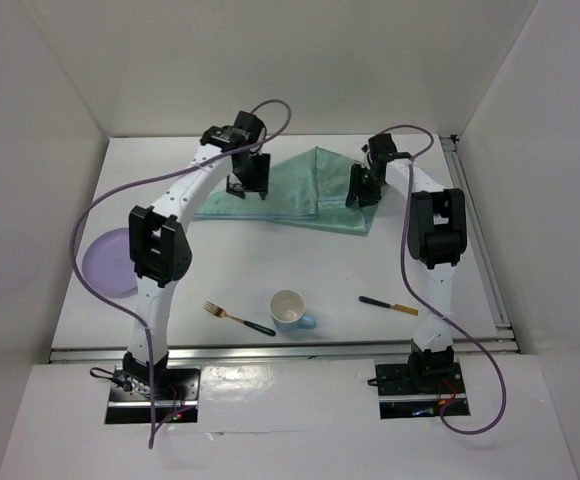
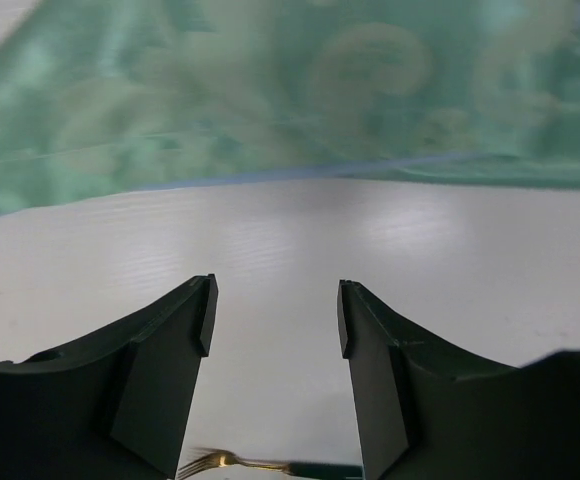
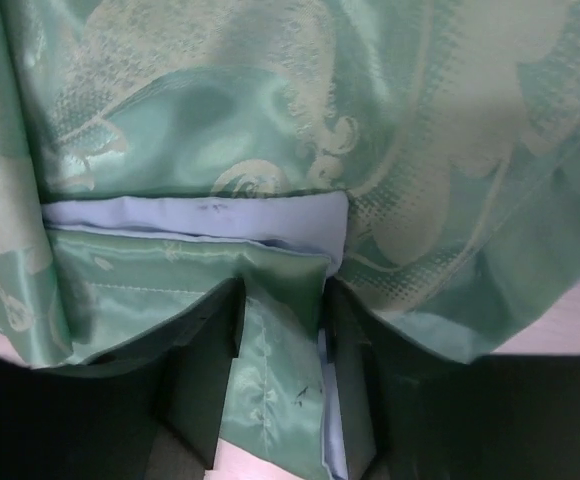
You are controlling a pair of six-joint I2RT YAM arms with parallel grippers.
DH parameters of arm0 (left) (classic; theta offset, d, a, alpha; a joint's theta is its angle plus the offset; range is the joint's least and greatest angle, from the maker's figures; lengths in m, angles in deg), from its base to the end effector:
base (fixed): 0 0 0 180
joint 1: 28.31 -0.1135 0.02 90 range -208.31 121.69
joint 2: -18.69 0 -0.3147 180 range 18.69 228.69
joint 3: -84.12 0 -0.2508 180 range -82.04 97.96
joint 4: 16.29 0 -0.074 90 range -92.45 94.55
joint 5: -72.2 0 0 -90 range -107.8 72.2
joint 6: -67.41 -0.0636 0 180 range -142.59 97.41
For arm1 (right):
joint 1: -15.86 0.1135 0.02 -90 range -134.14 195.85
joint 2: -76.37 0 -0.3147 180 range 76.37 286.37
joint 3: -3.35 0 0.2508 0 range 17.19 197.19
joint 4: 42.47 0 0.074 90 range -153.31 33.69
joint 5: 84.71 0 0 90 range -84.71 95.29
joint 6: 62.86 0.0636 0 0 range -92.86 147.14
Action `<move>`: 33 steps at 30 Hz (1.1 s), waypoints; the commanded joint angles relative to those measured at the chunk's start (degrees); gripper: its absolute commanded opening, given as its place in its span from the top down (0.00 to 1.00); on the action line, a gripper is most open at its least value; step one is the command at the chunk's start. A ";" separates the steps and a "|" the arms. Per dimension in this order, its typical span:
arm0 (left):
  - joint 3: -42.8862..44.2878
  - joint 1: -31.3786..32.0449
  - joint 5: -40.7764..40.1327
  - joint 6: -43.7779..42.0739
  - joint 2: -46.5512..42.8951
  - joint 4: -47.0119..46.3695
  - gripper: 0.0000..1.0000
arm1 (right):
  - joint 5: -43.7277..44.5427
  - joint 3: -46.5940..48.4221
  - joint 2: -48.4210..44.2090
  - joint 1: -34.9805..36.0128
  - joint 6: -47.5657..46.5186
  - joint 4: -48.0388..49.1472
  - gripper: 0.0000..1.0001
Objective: Set the dinner table for one person
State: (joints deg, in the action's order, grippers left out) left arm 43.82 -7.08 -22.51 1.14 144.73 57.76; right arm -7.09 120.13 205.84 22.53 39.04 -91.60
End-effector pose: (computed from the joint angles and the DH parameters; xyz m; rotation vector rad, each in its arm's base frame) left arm 0.4836 -0.1823 0.3078 -0.0859 2.6273 -0.1658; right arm 0.5238 0.0750 0.1814 0.0491 2.6646 0.3930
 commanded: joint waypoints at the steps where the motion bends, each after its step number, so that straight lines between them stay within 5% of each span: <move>1: 3.33 2.14 9.09 -2.72 2.02 0.19 0.32 | -2.30 1.57 0.08 1.14 -0.83 0.04 0.62; 5: 5.61 5.13 13.23 -2.72 4.74 -1.23 0.27 | -0.54 -0.54 -3.43 1.67 -0.83 1.09 0.93; 7: 7.64 6.80 13.85 -3.25 6.84 -1.23 0.26 | 0.07 -2.21 -5.89 1.67 -0.83 1.71 1.00; 19: 10.19 14.88 3.58 0.80 12.03 -6.76 0.28 | -2.47 -15.47 -18.28 1.67 2.24 5.23 1.00; 33: 13.97 15.42 -5.74 7.56 16.78 -13.54 0.38 | -6.77 -27.96 -23.74 1.67 5.23 11.55 1.00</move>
State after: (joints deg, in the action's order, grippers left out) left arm 55.73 8.55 -24.65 7.00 160.20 45.80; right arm -11.07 92.94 184.71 23.76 43.00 -83.84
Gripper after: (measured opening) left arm 0.626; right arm 0.042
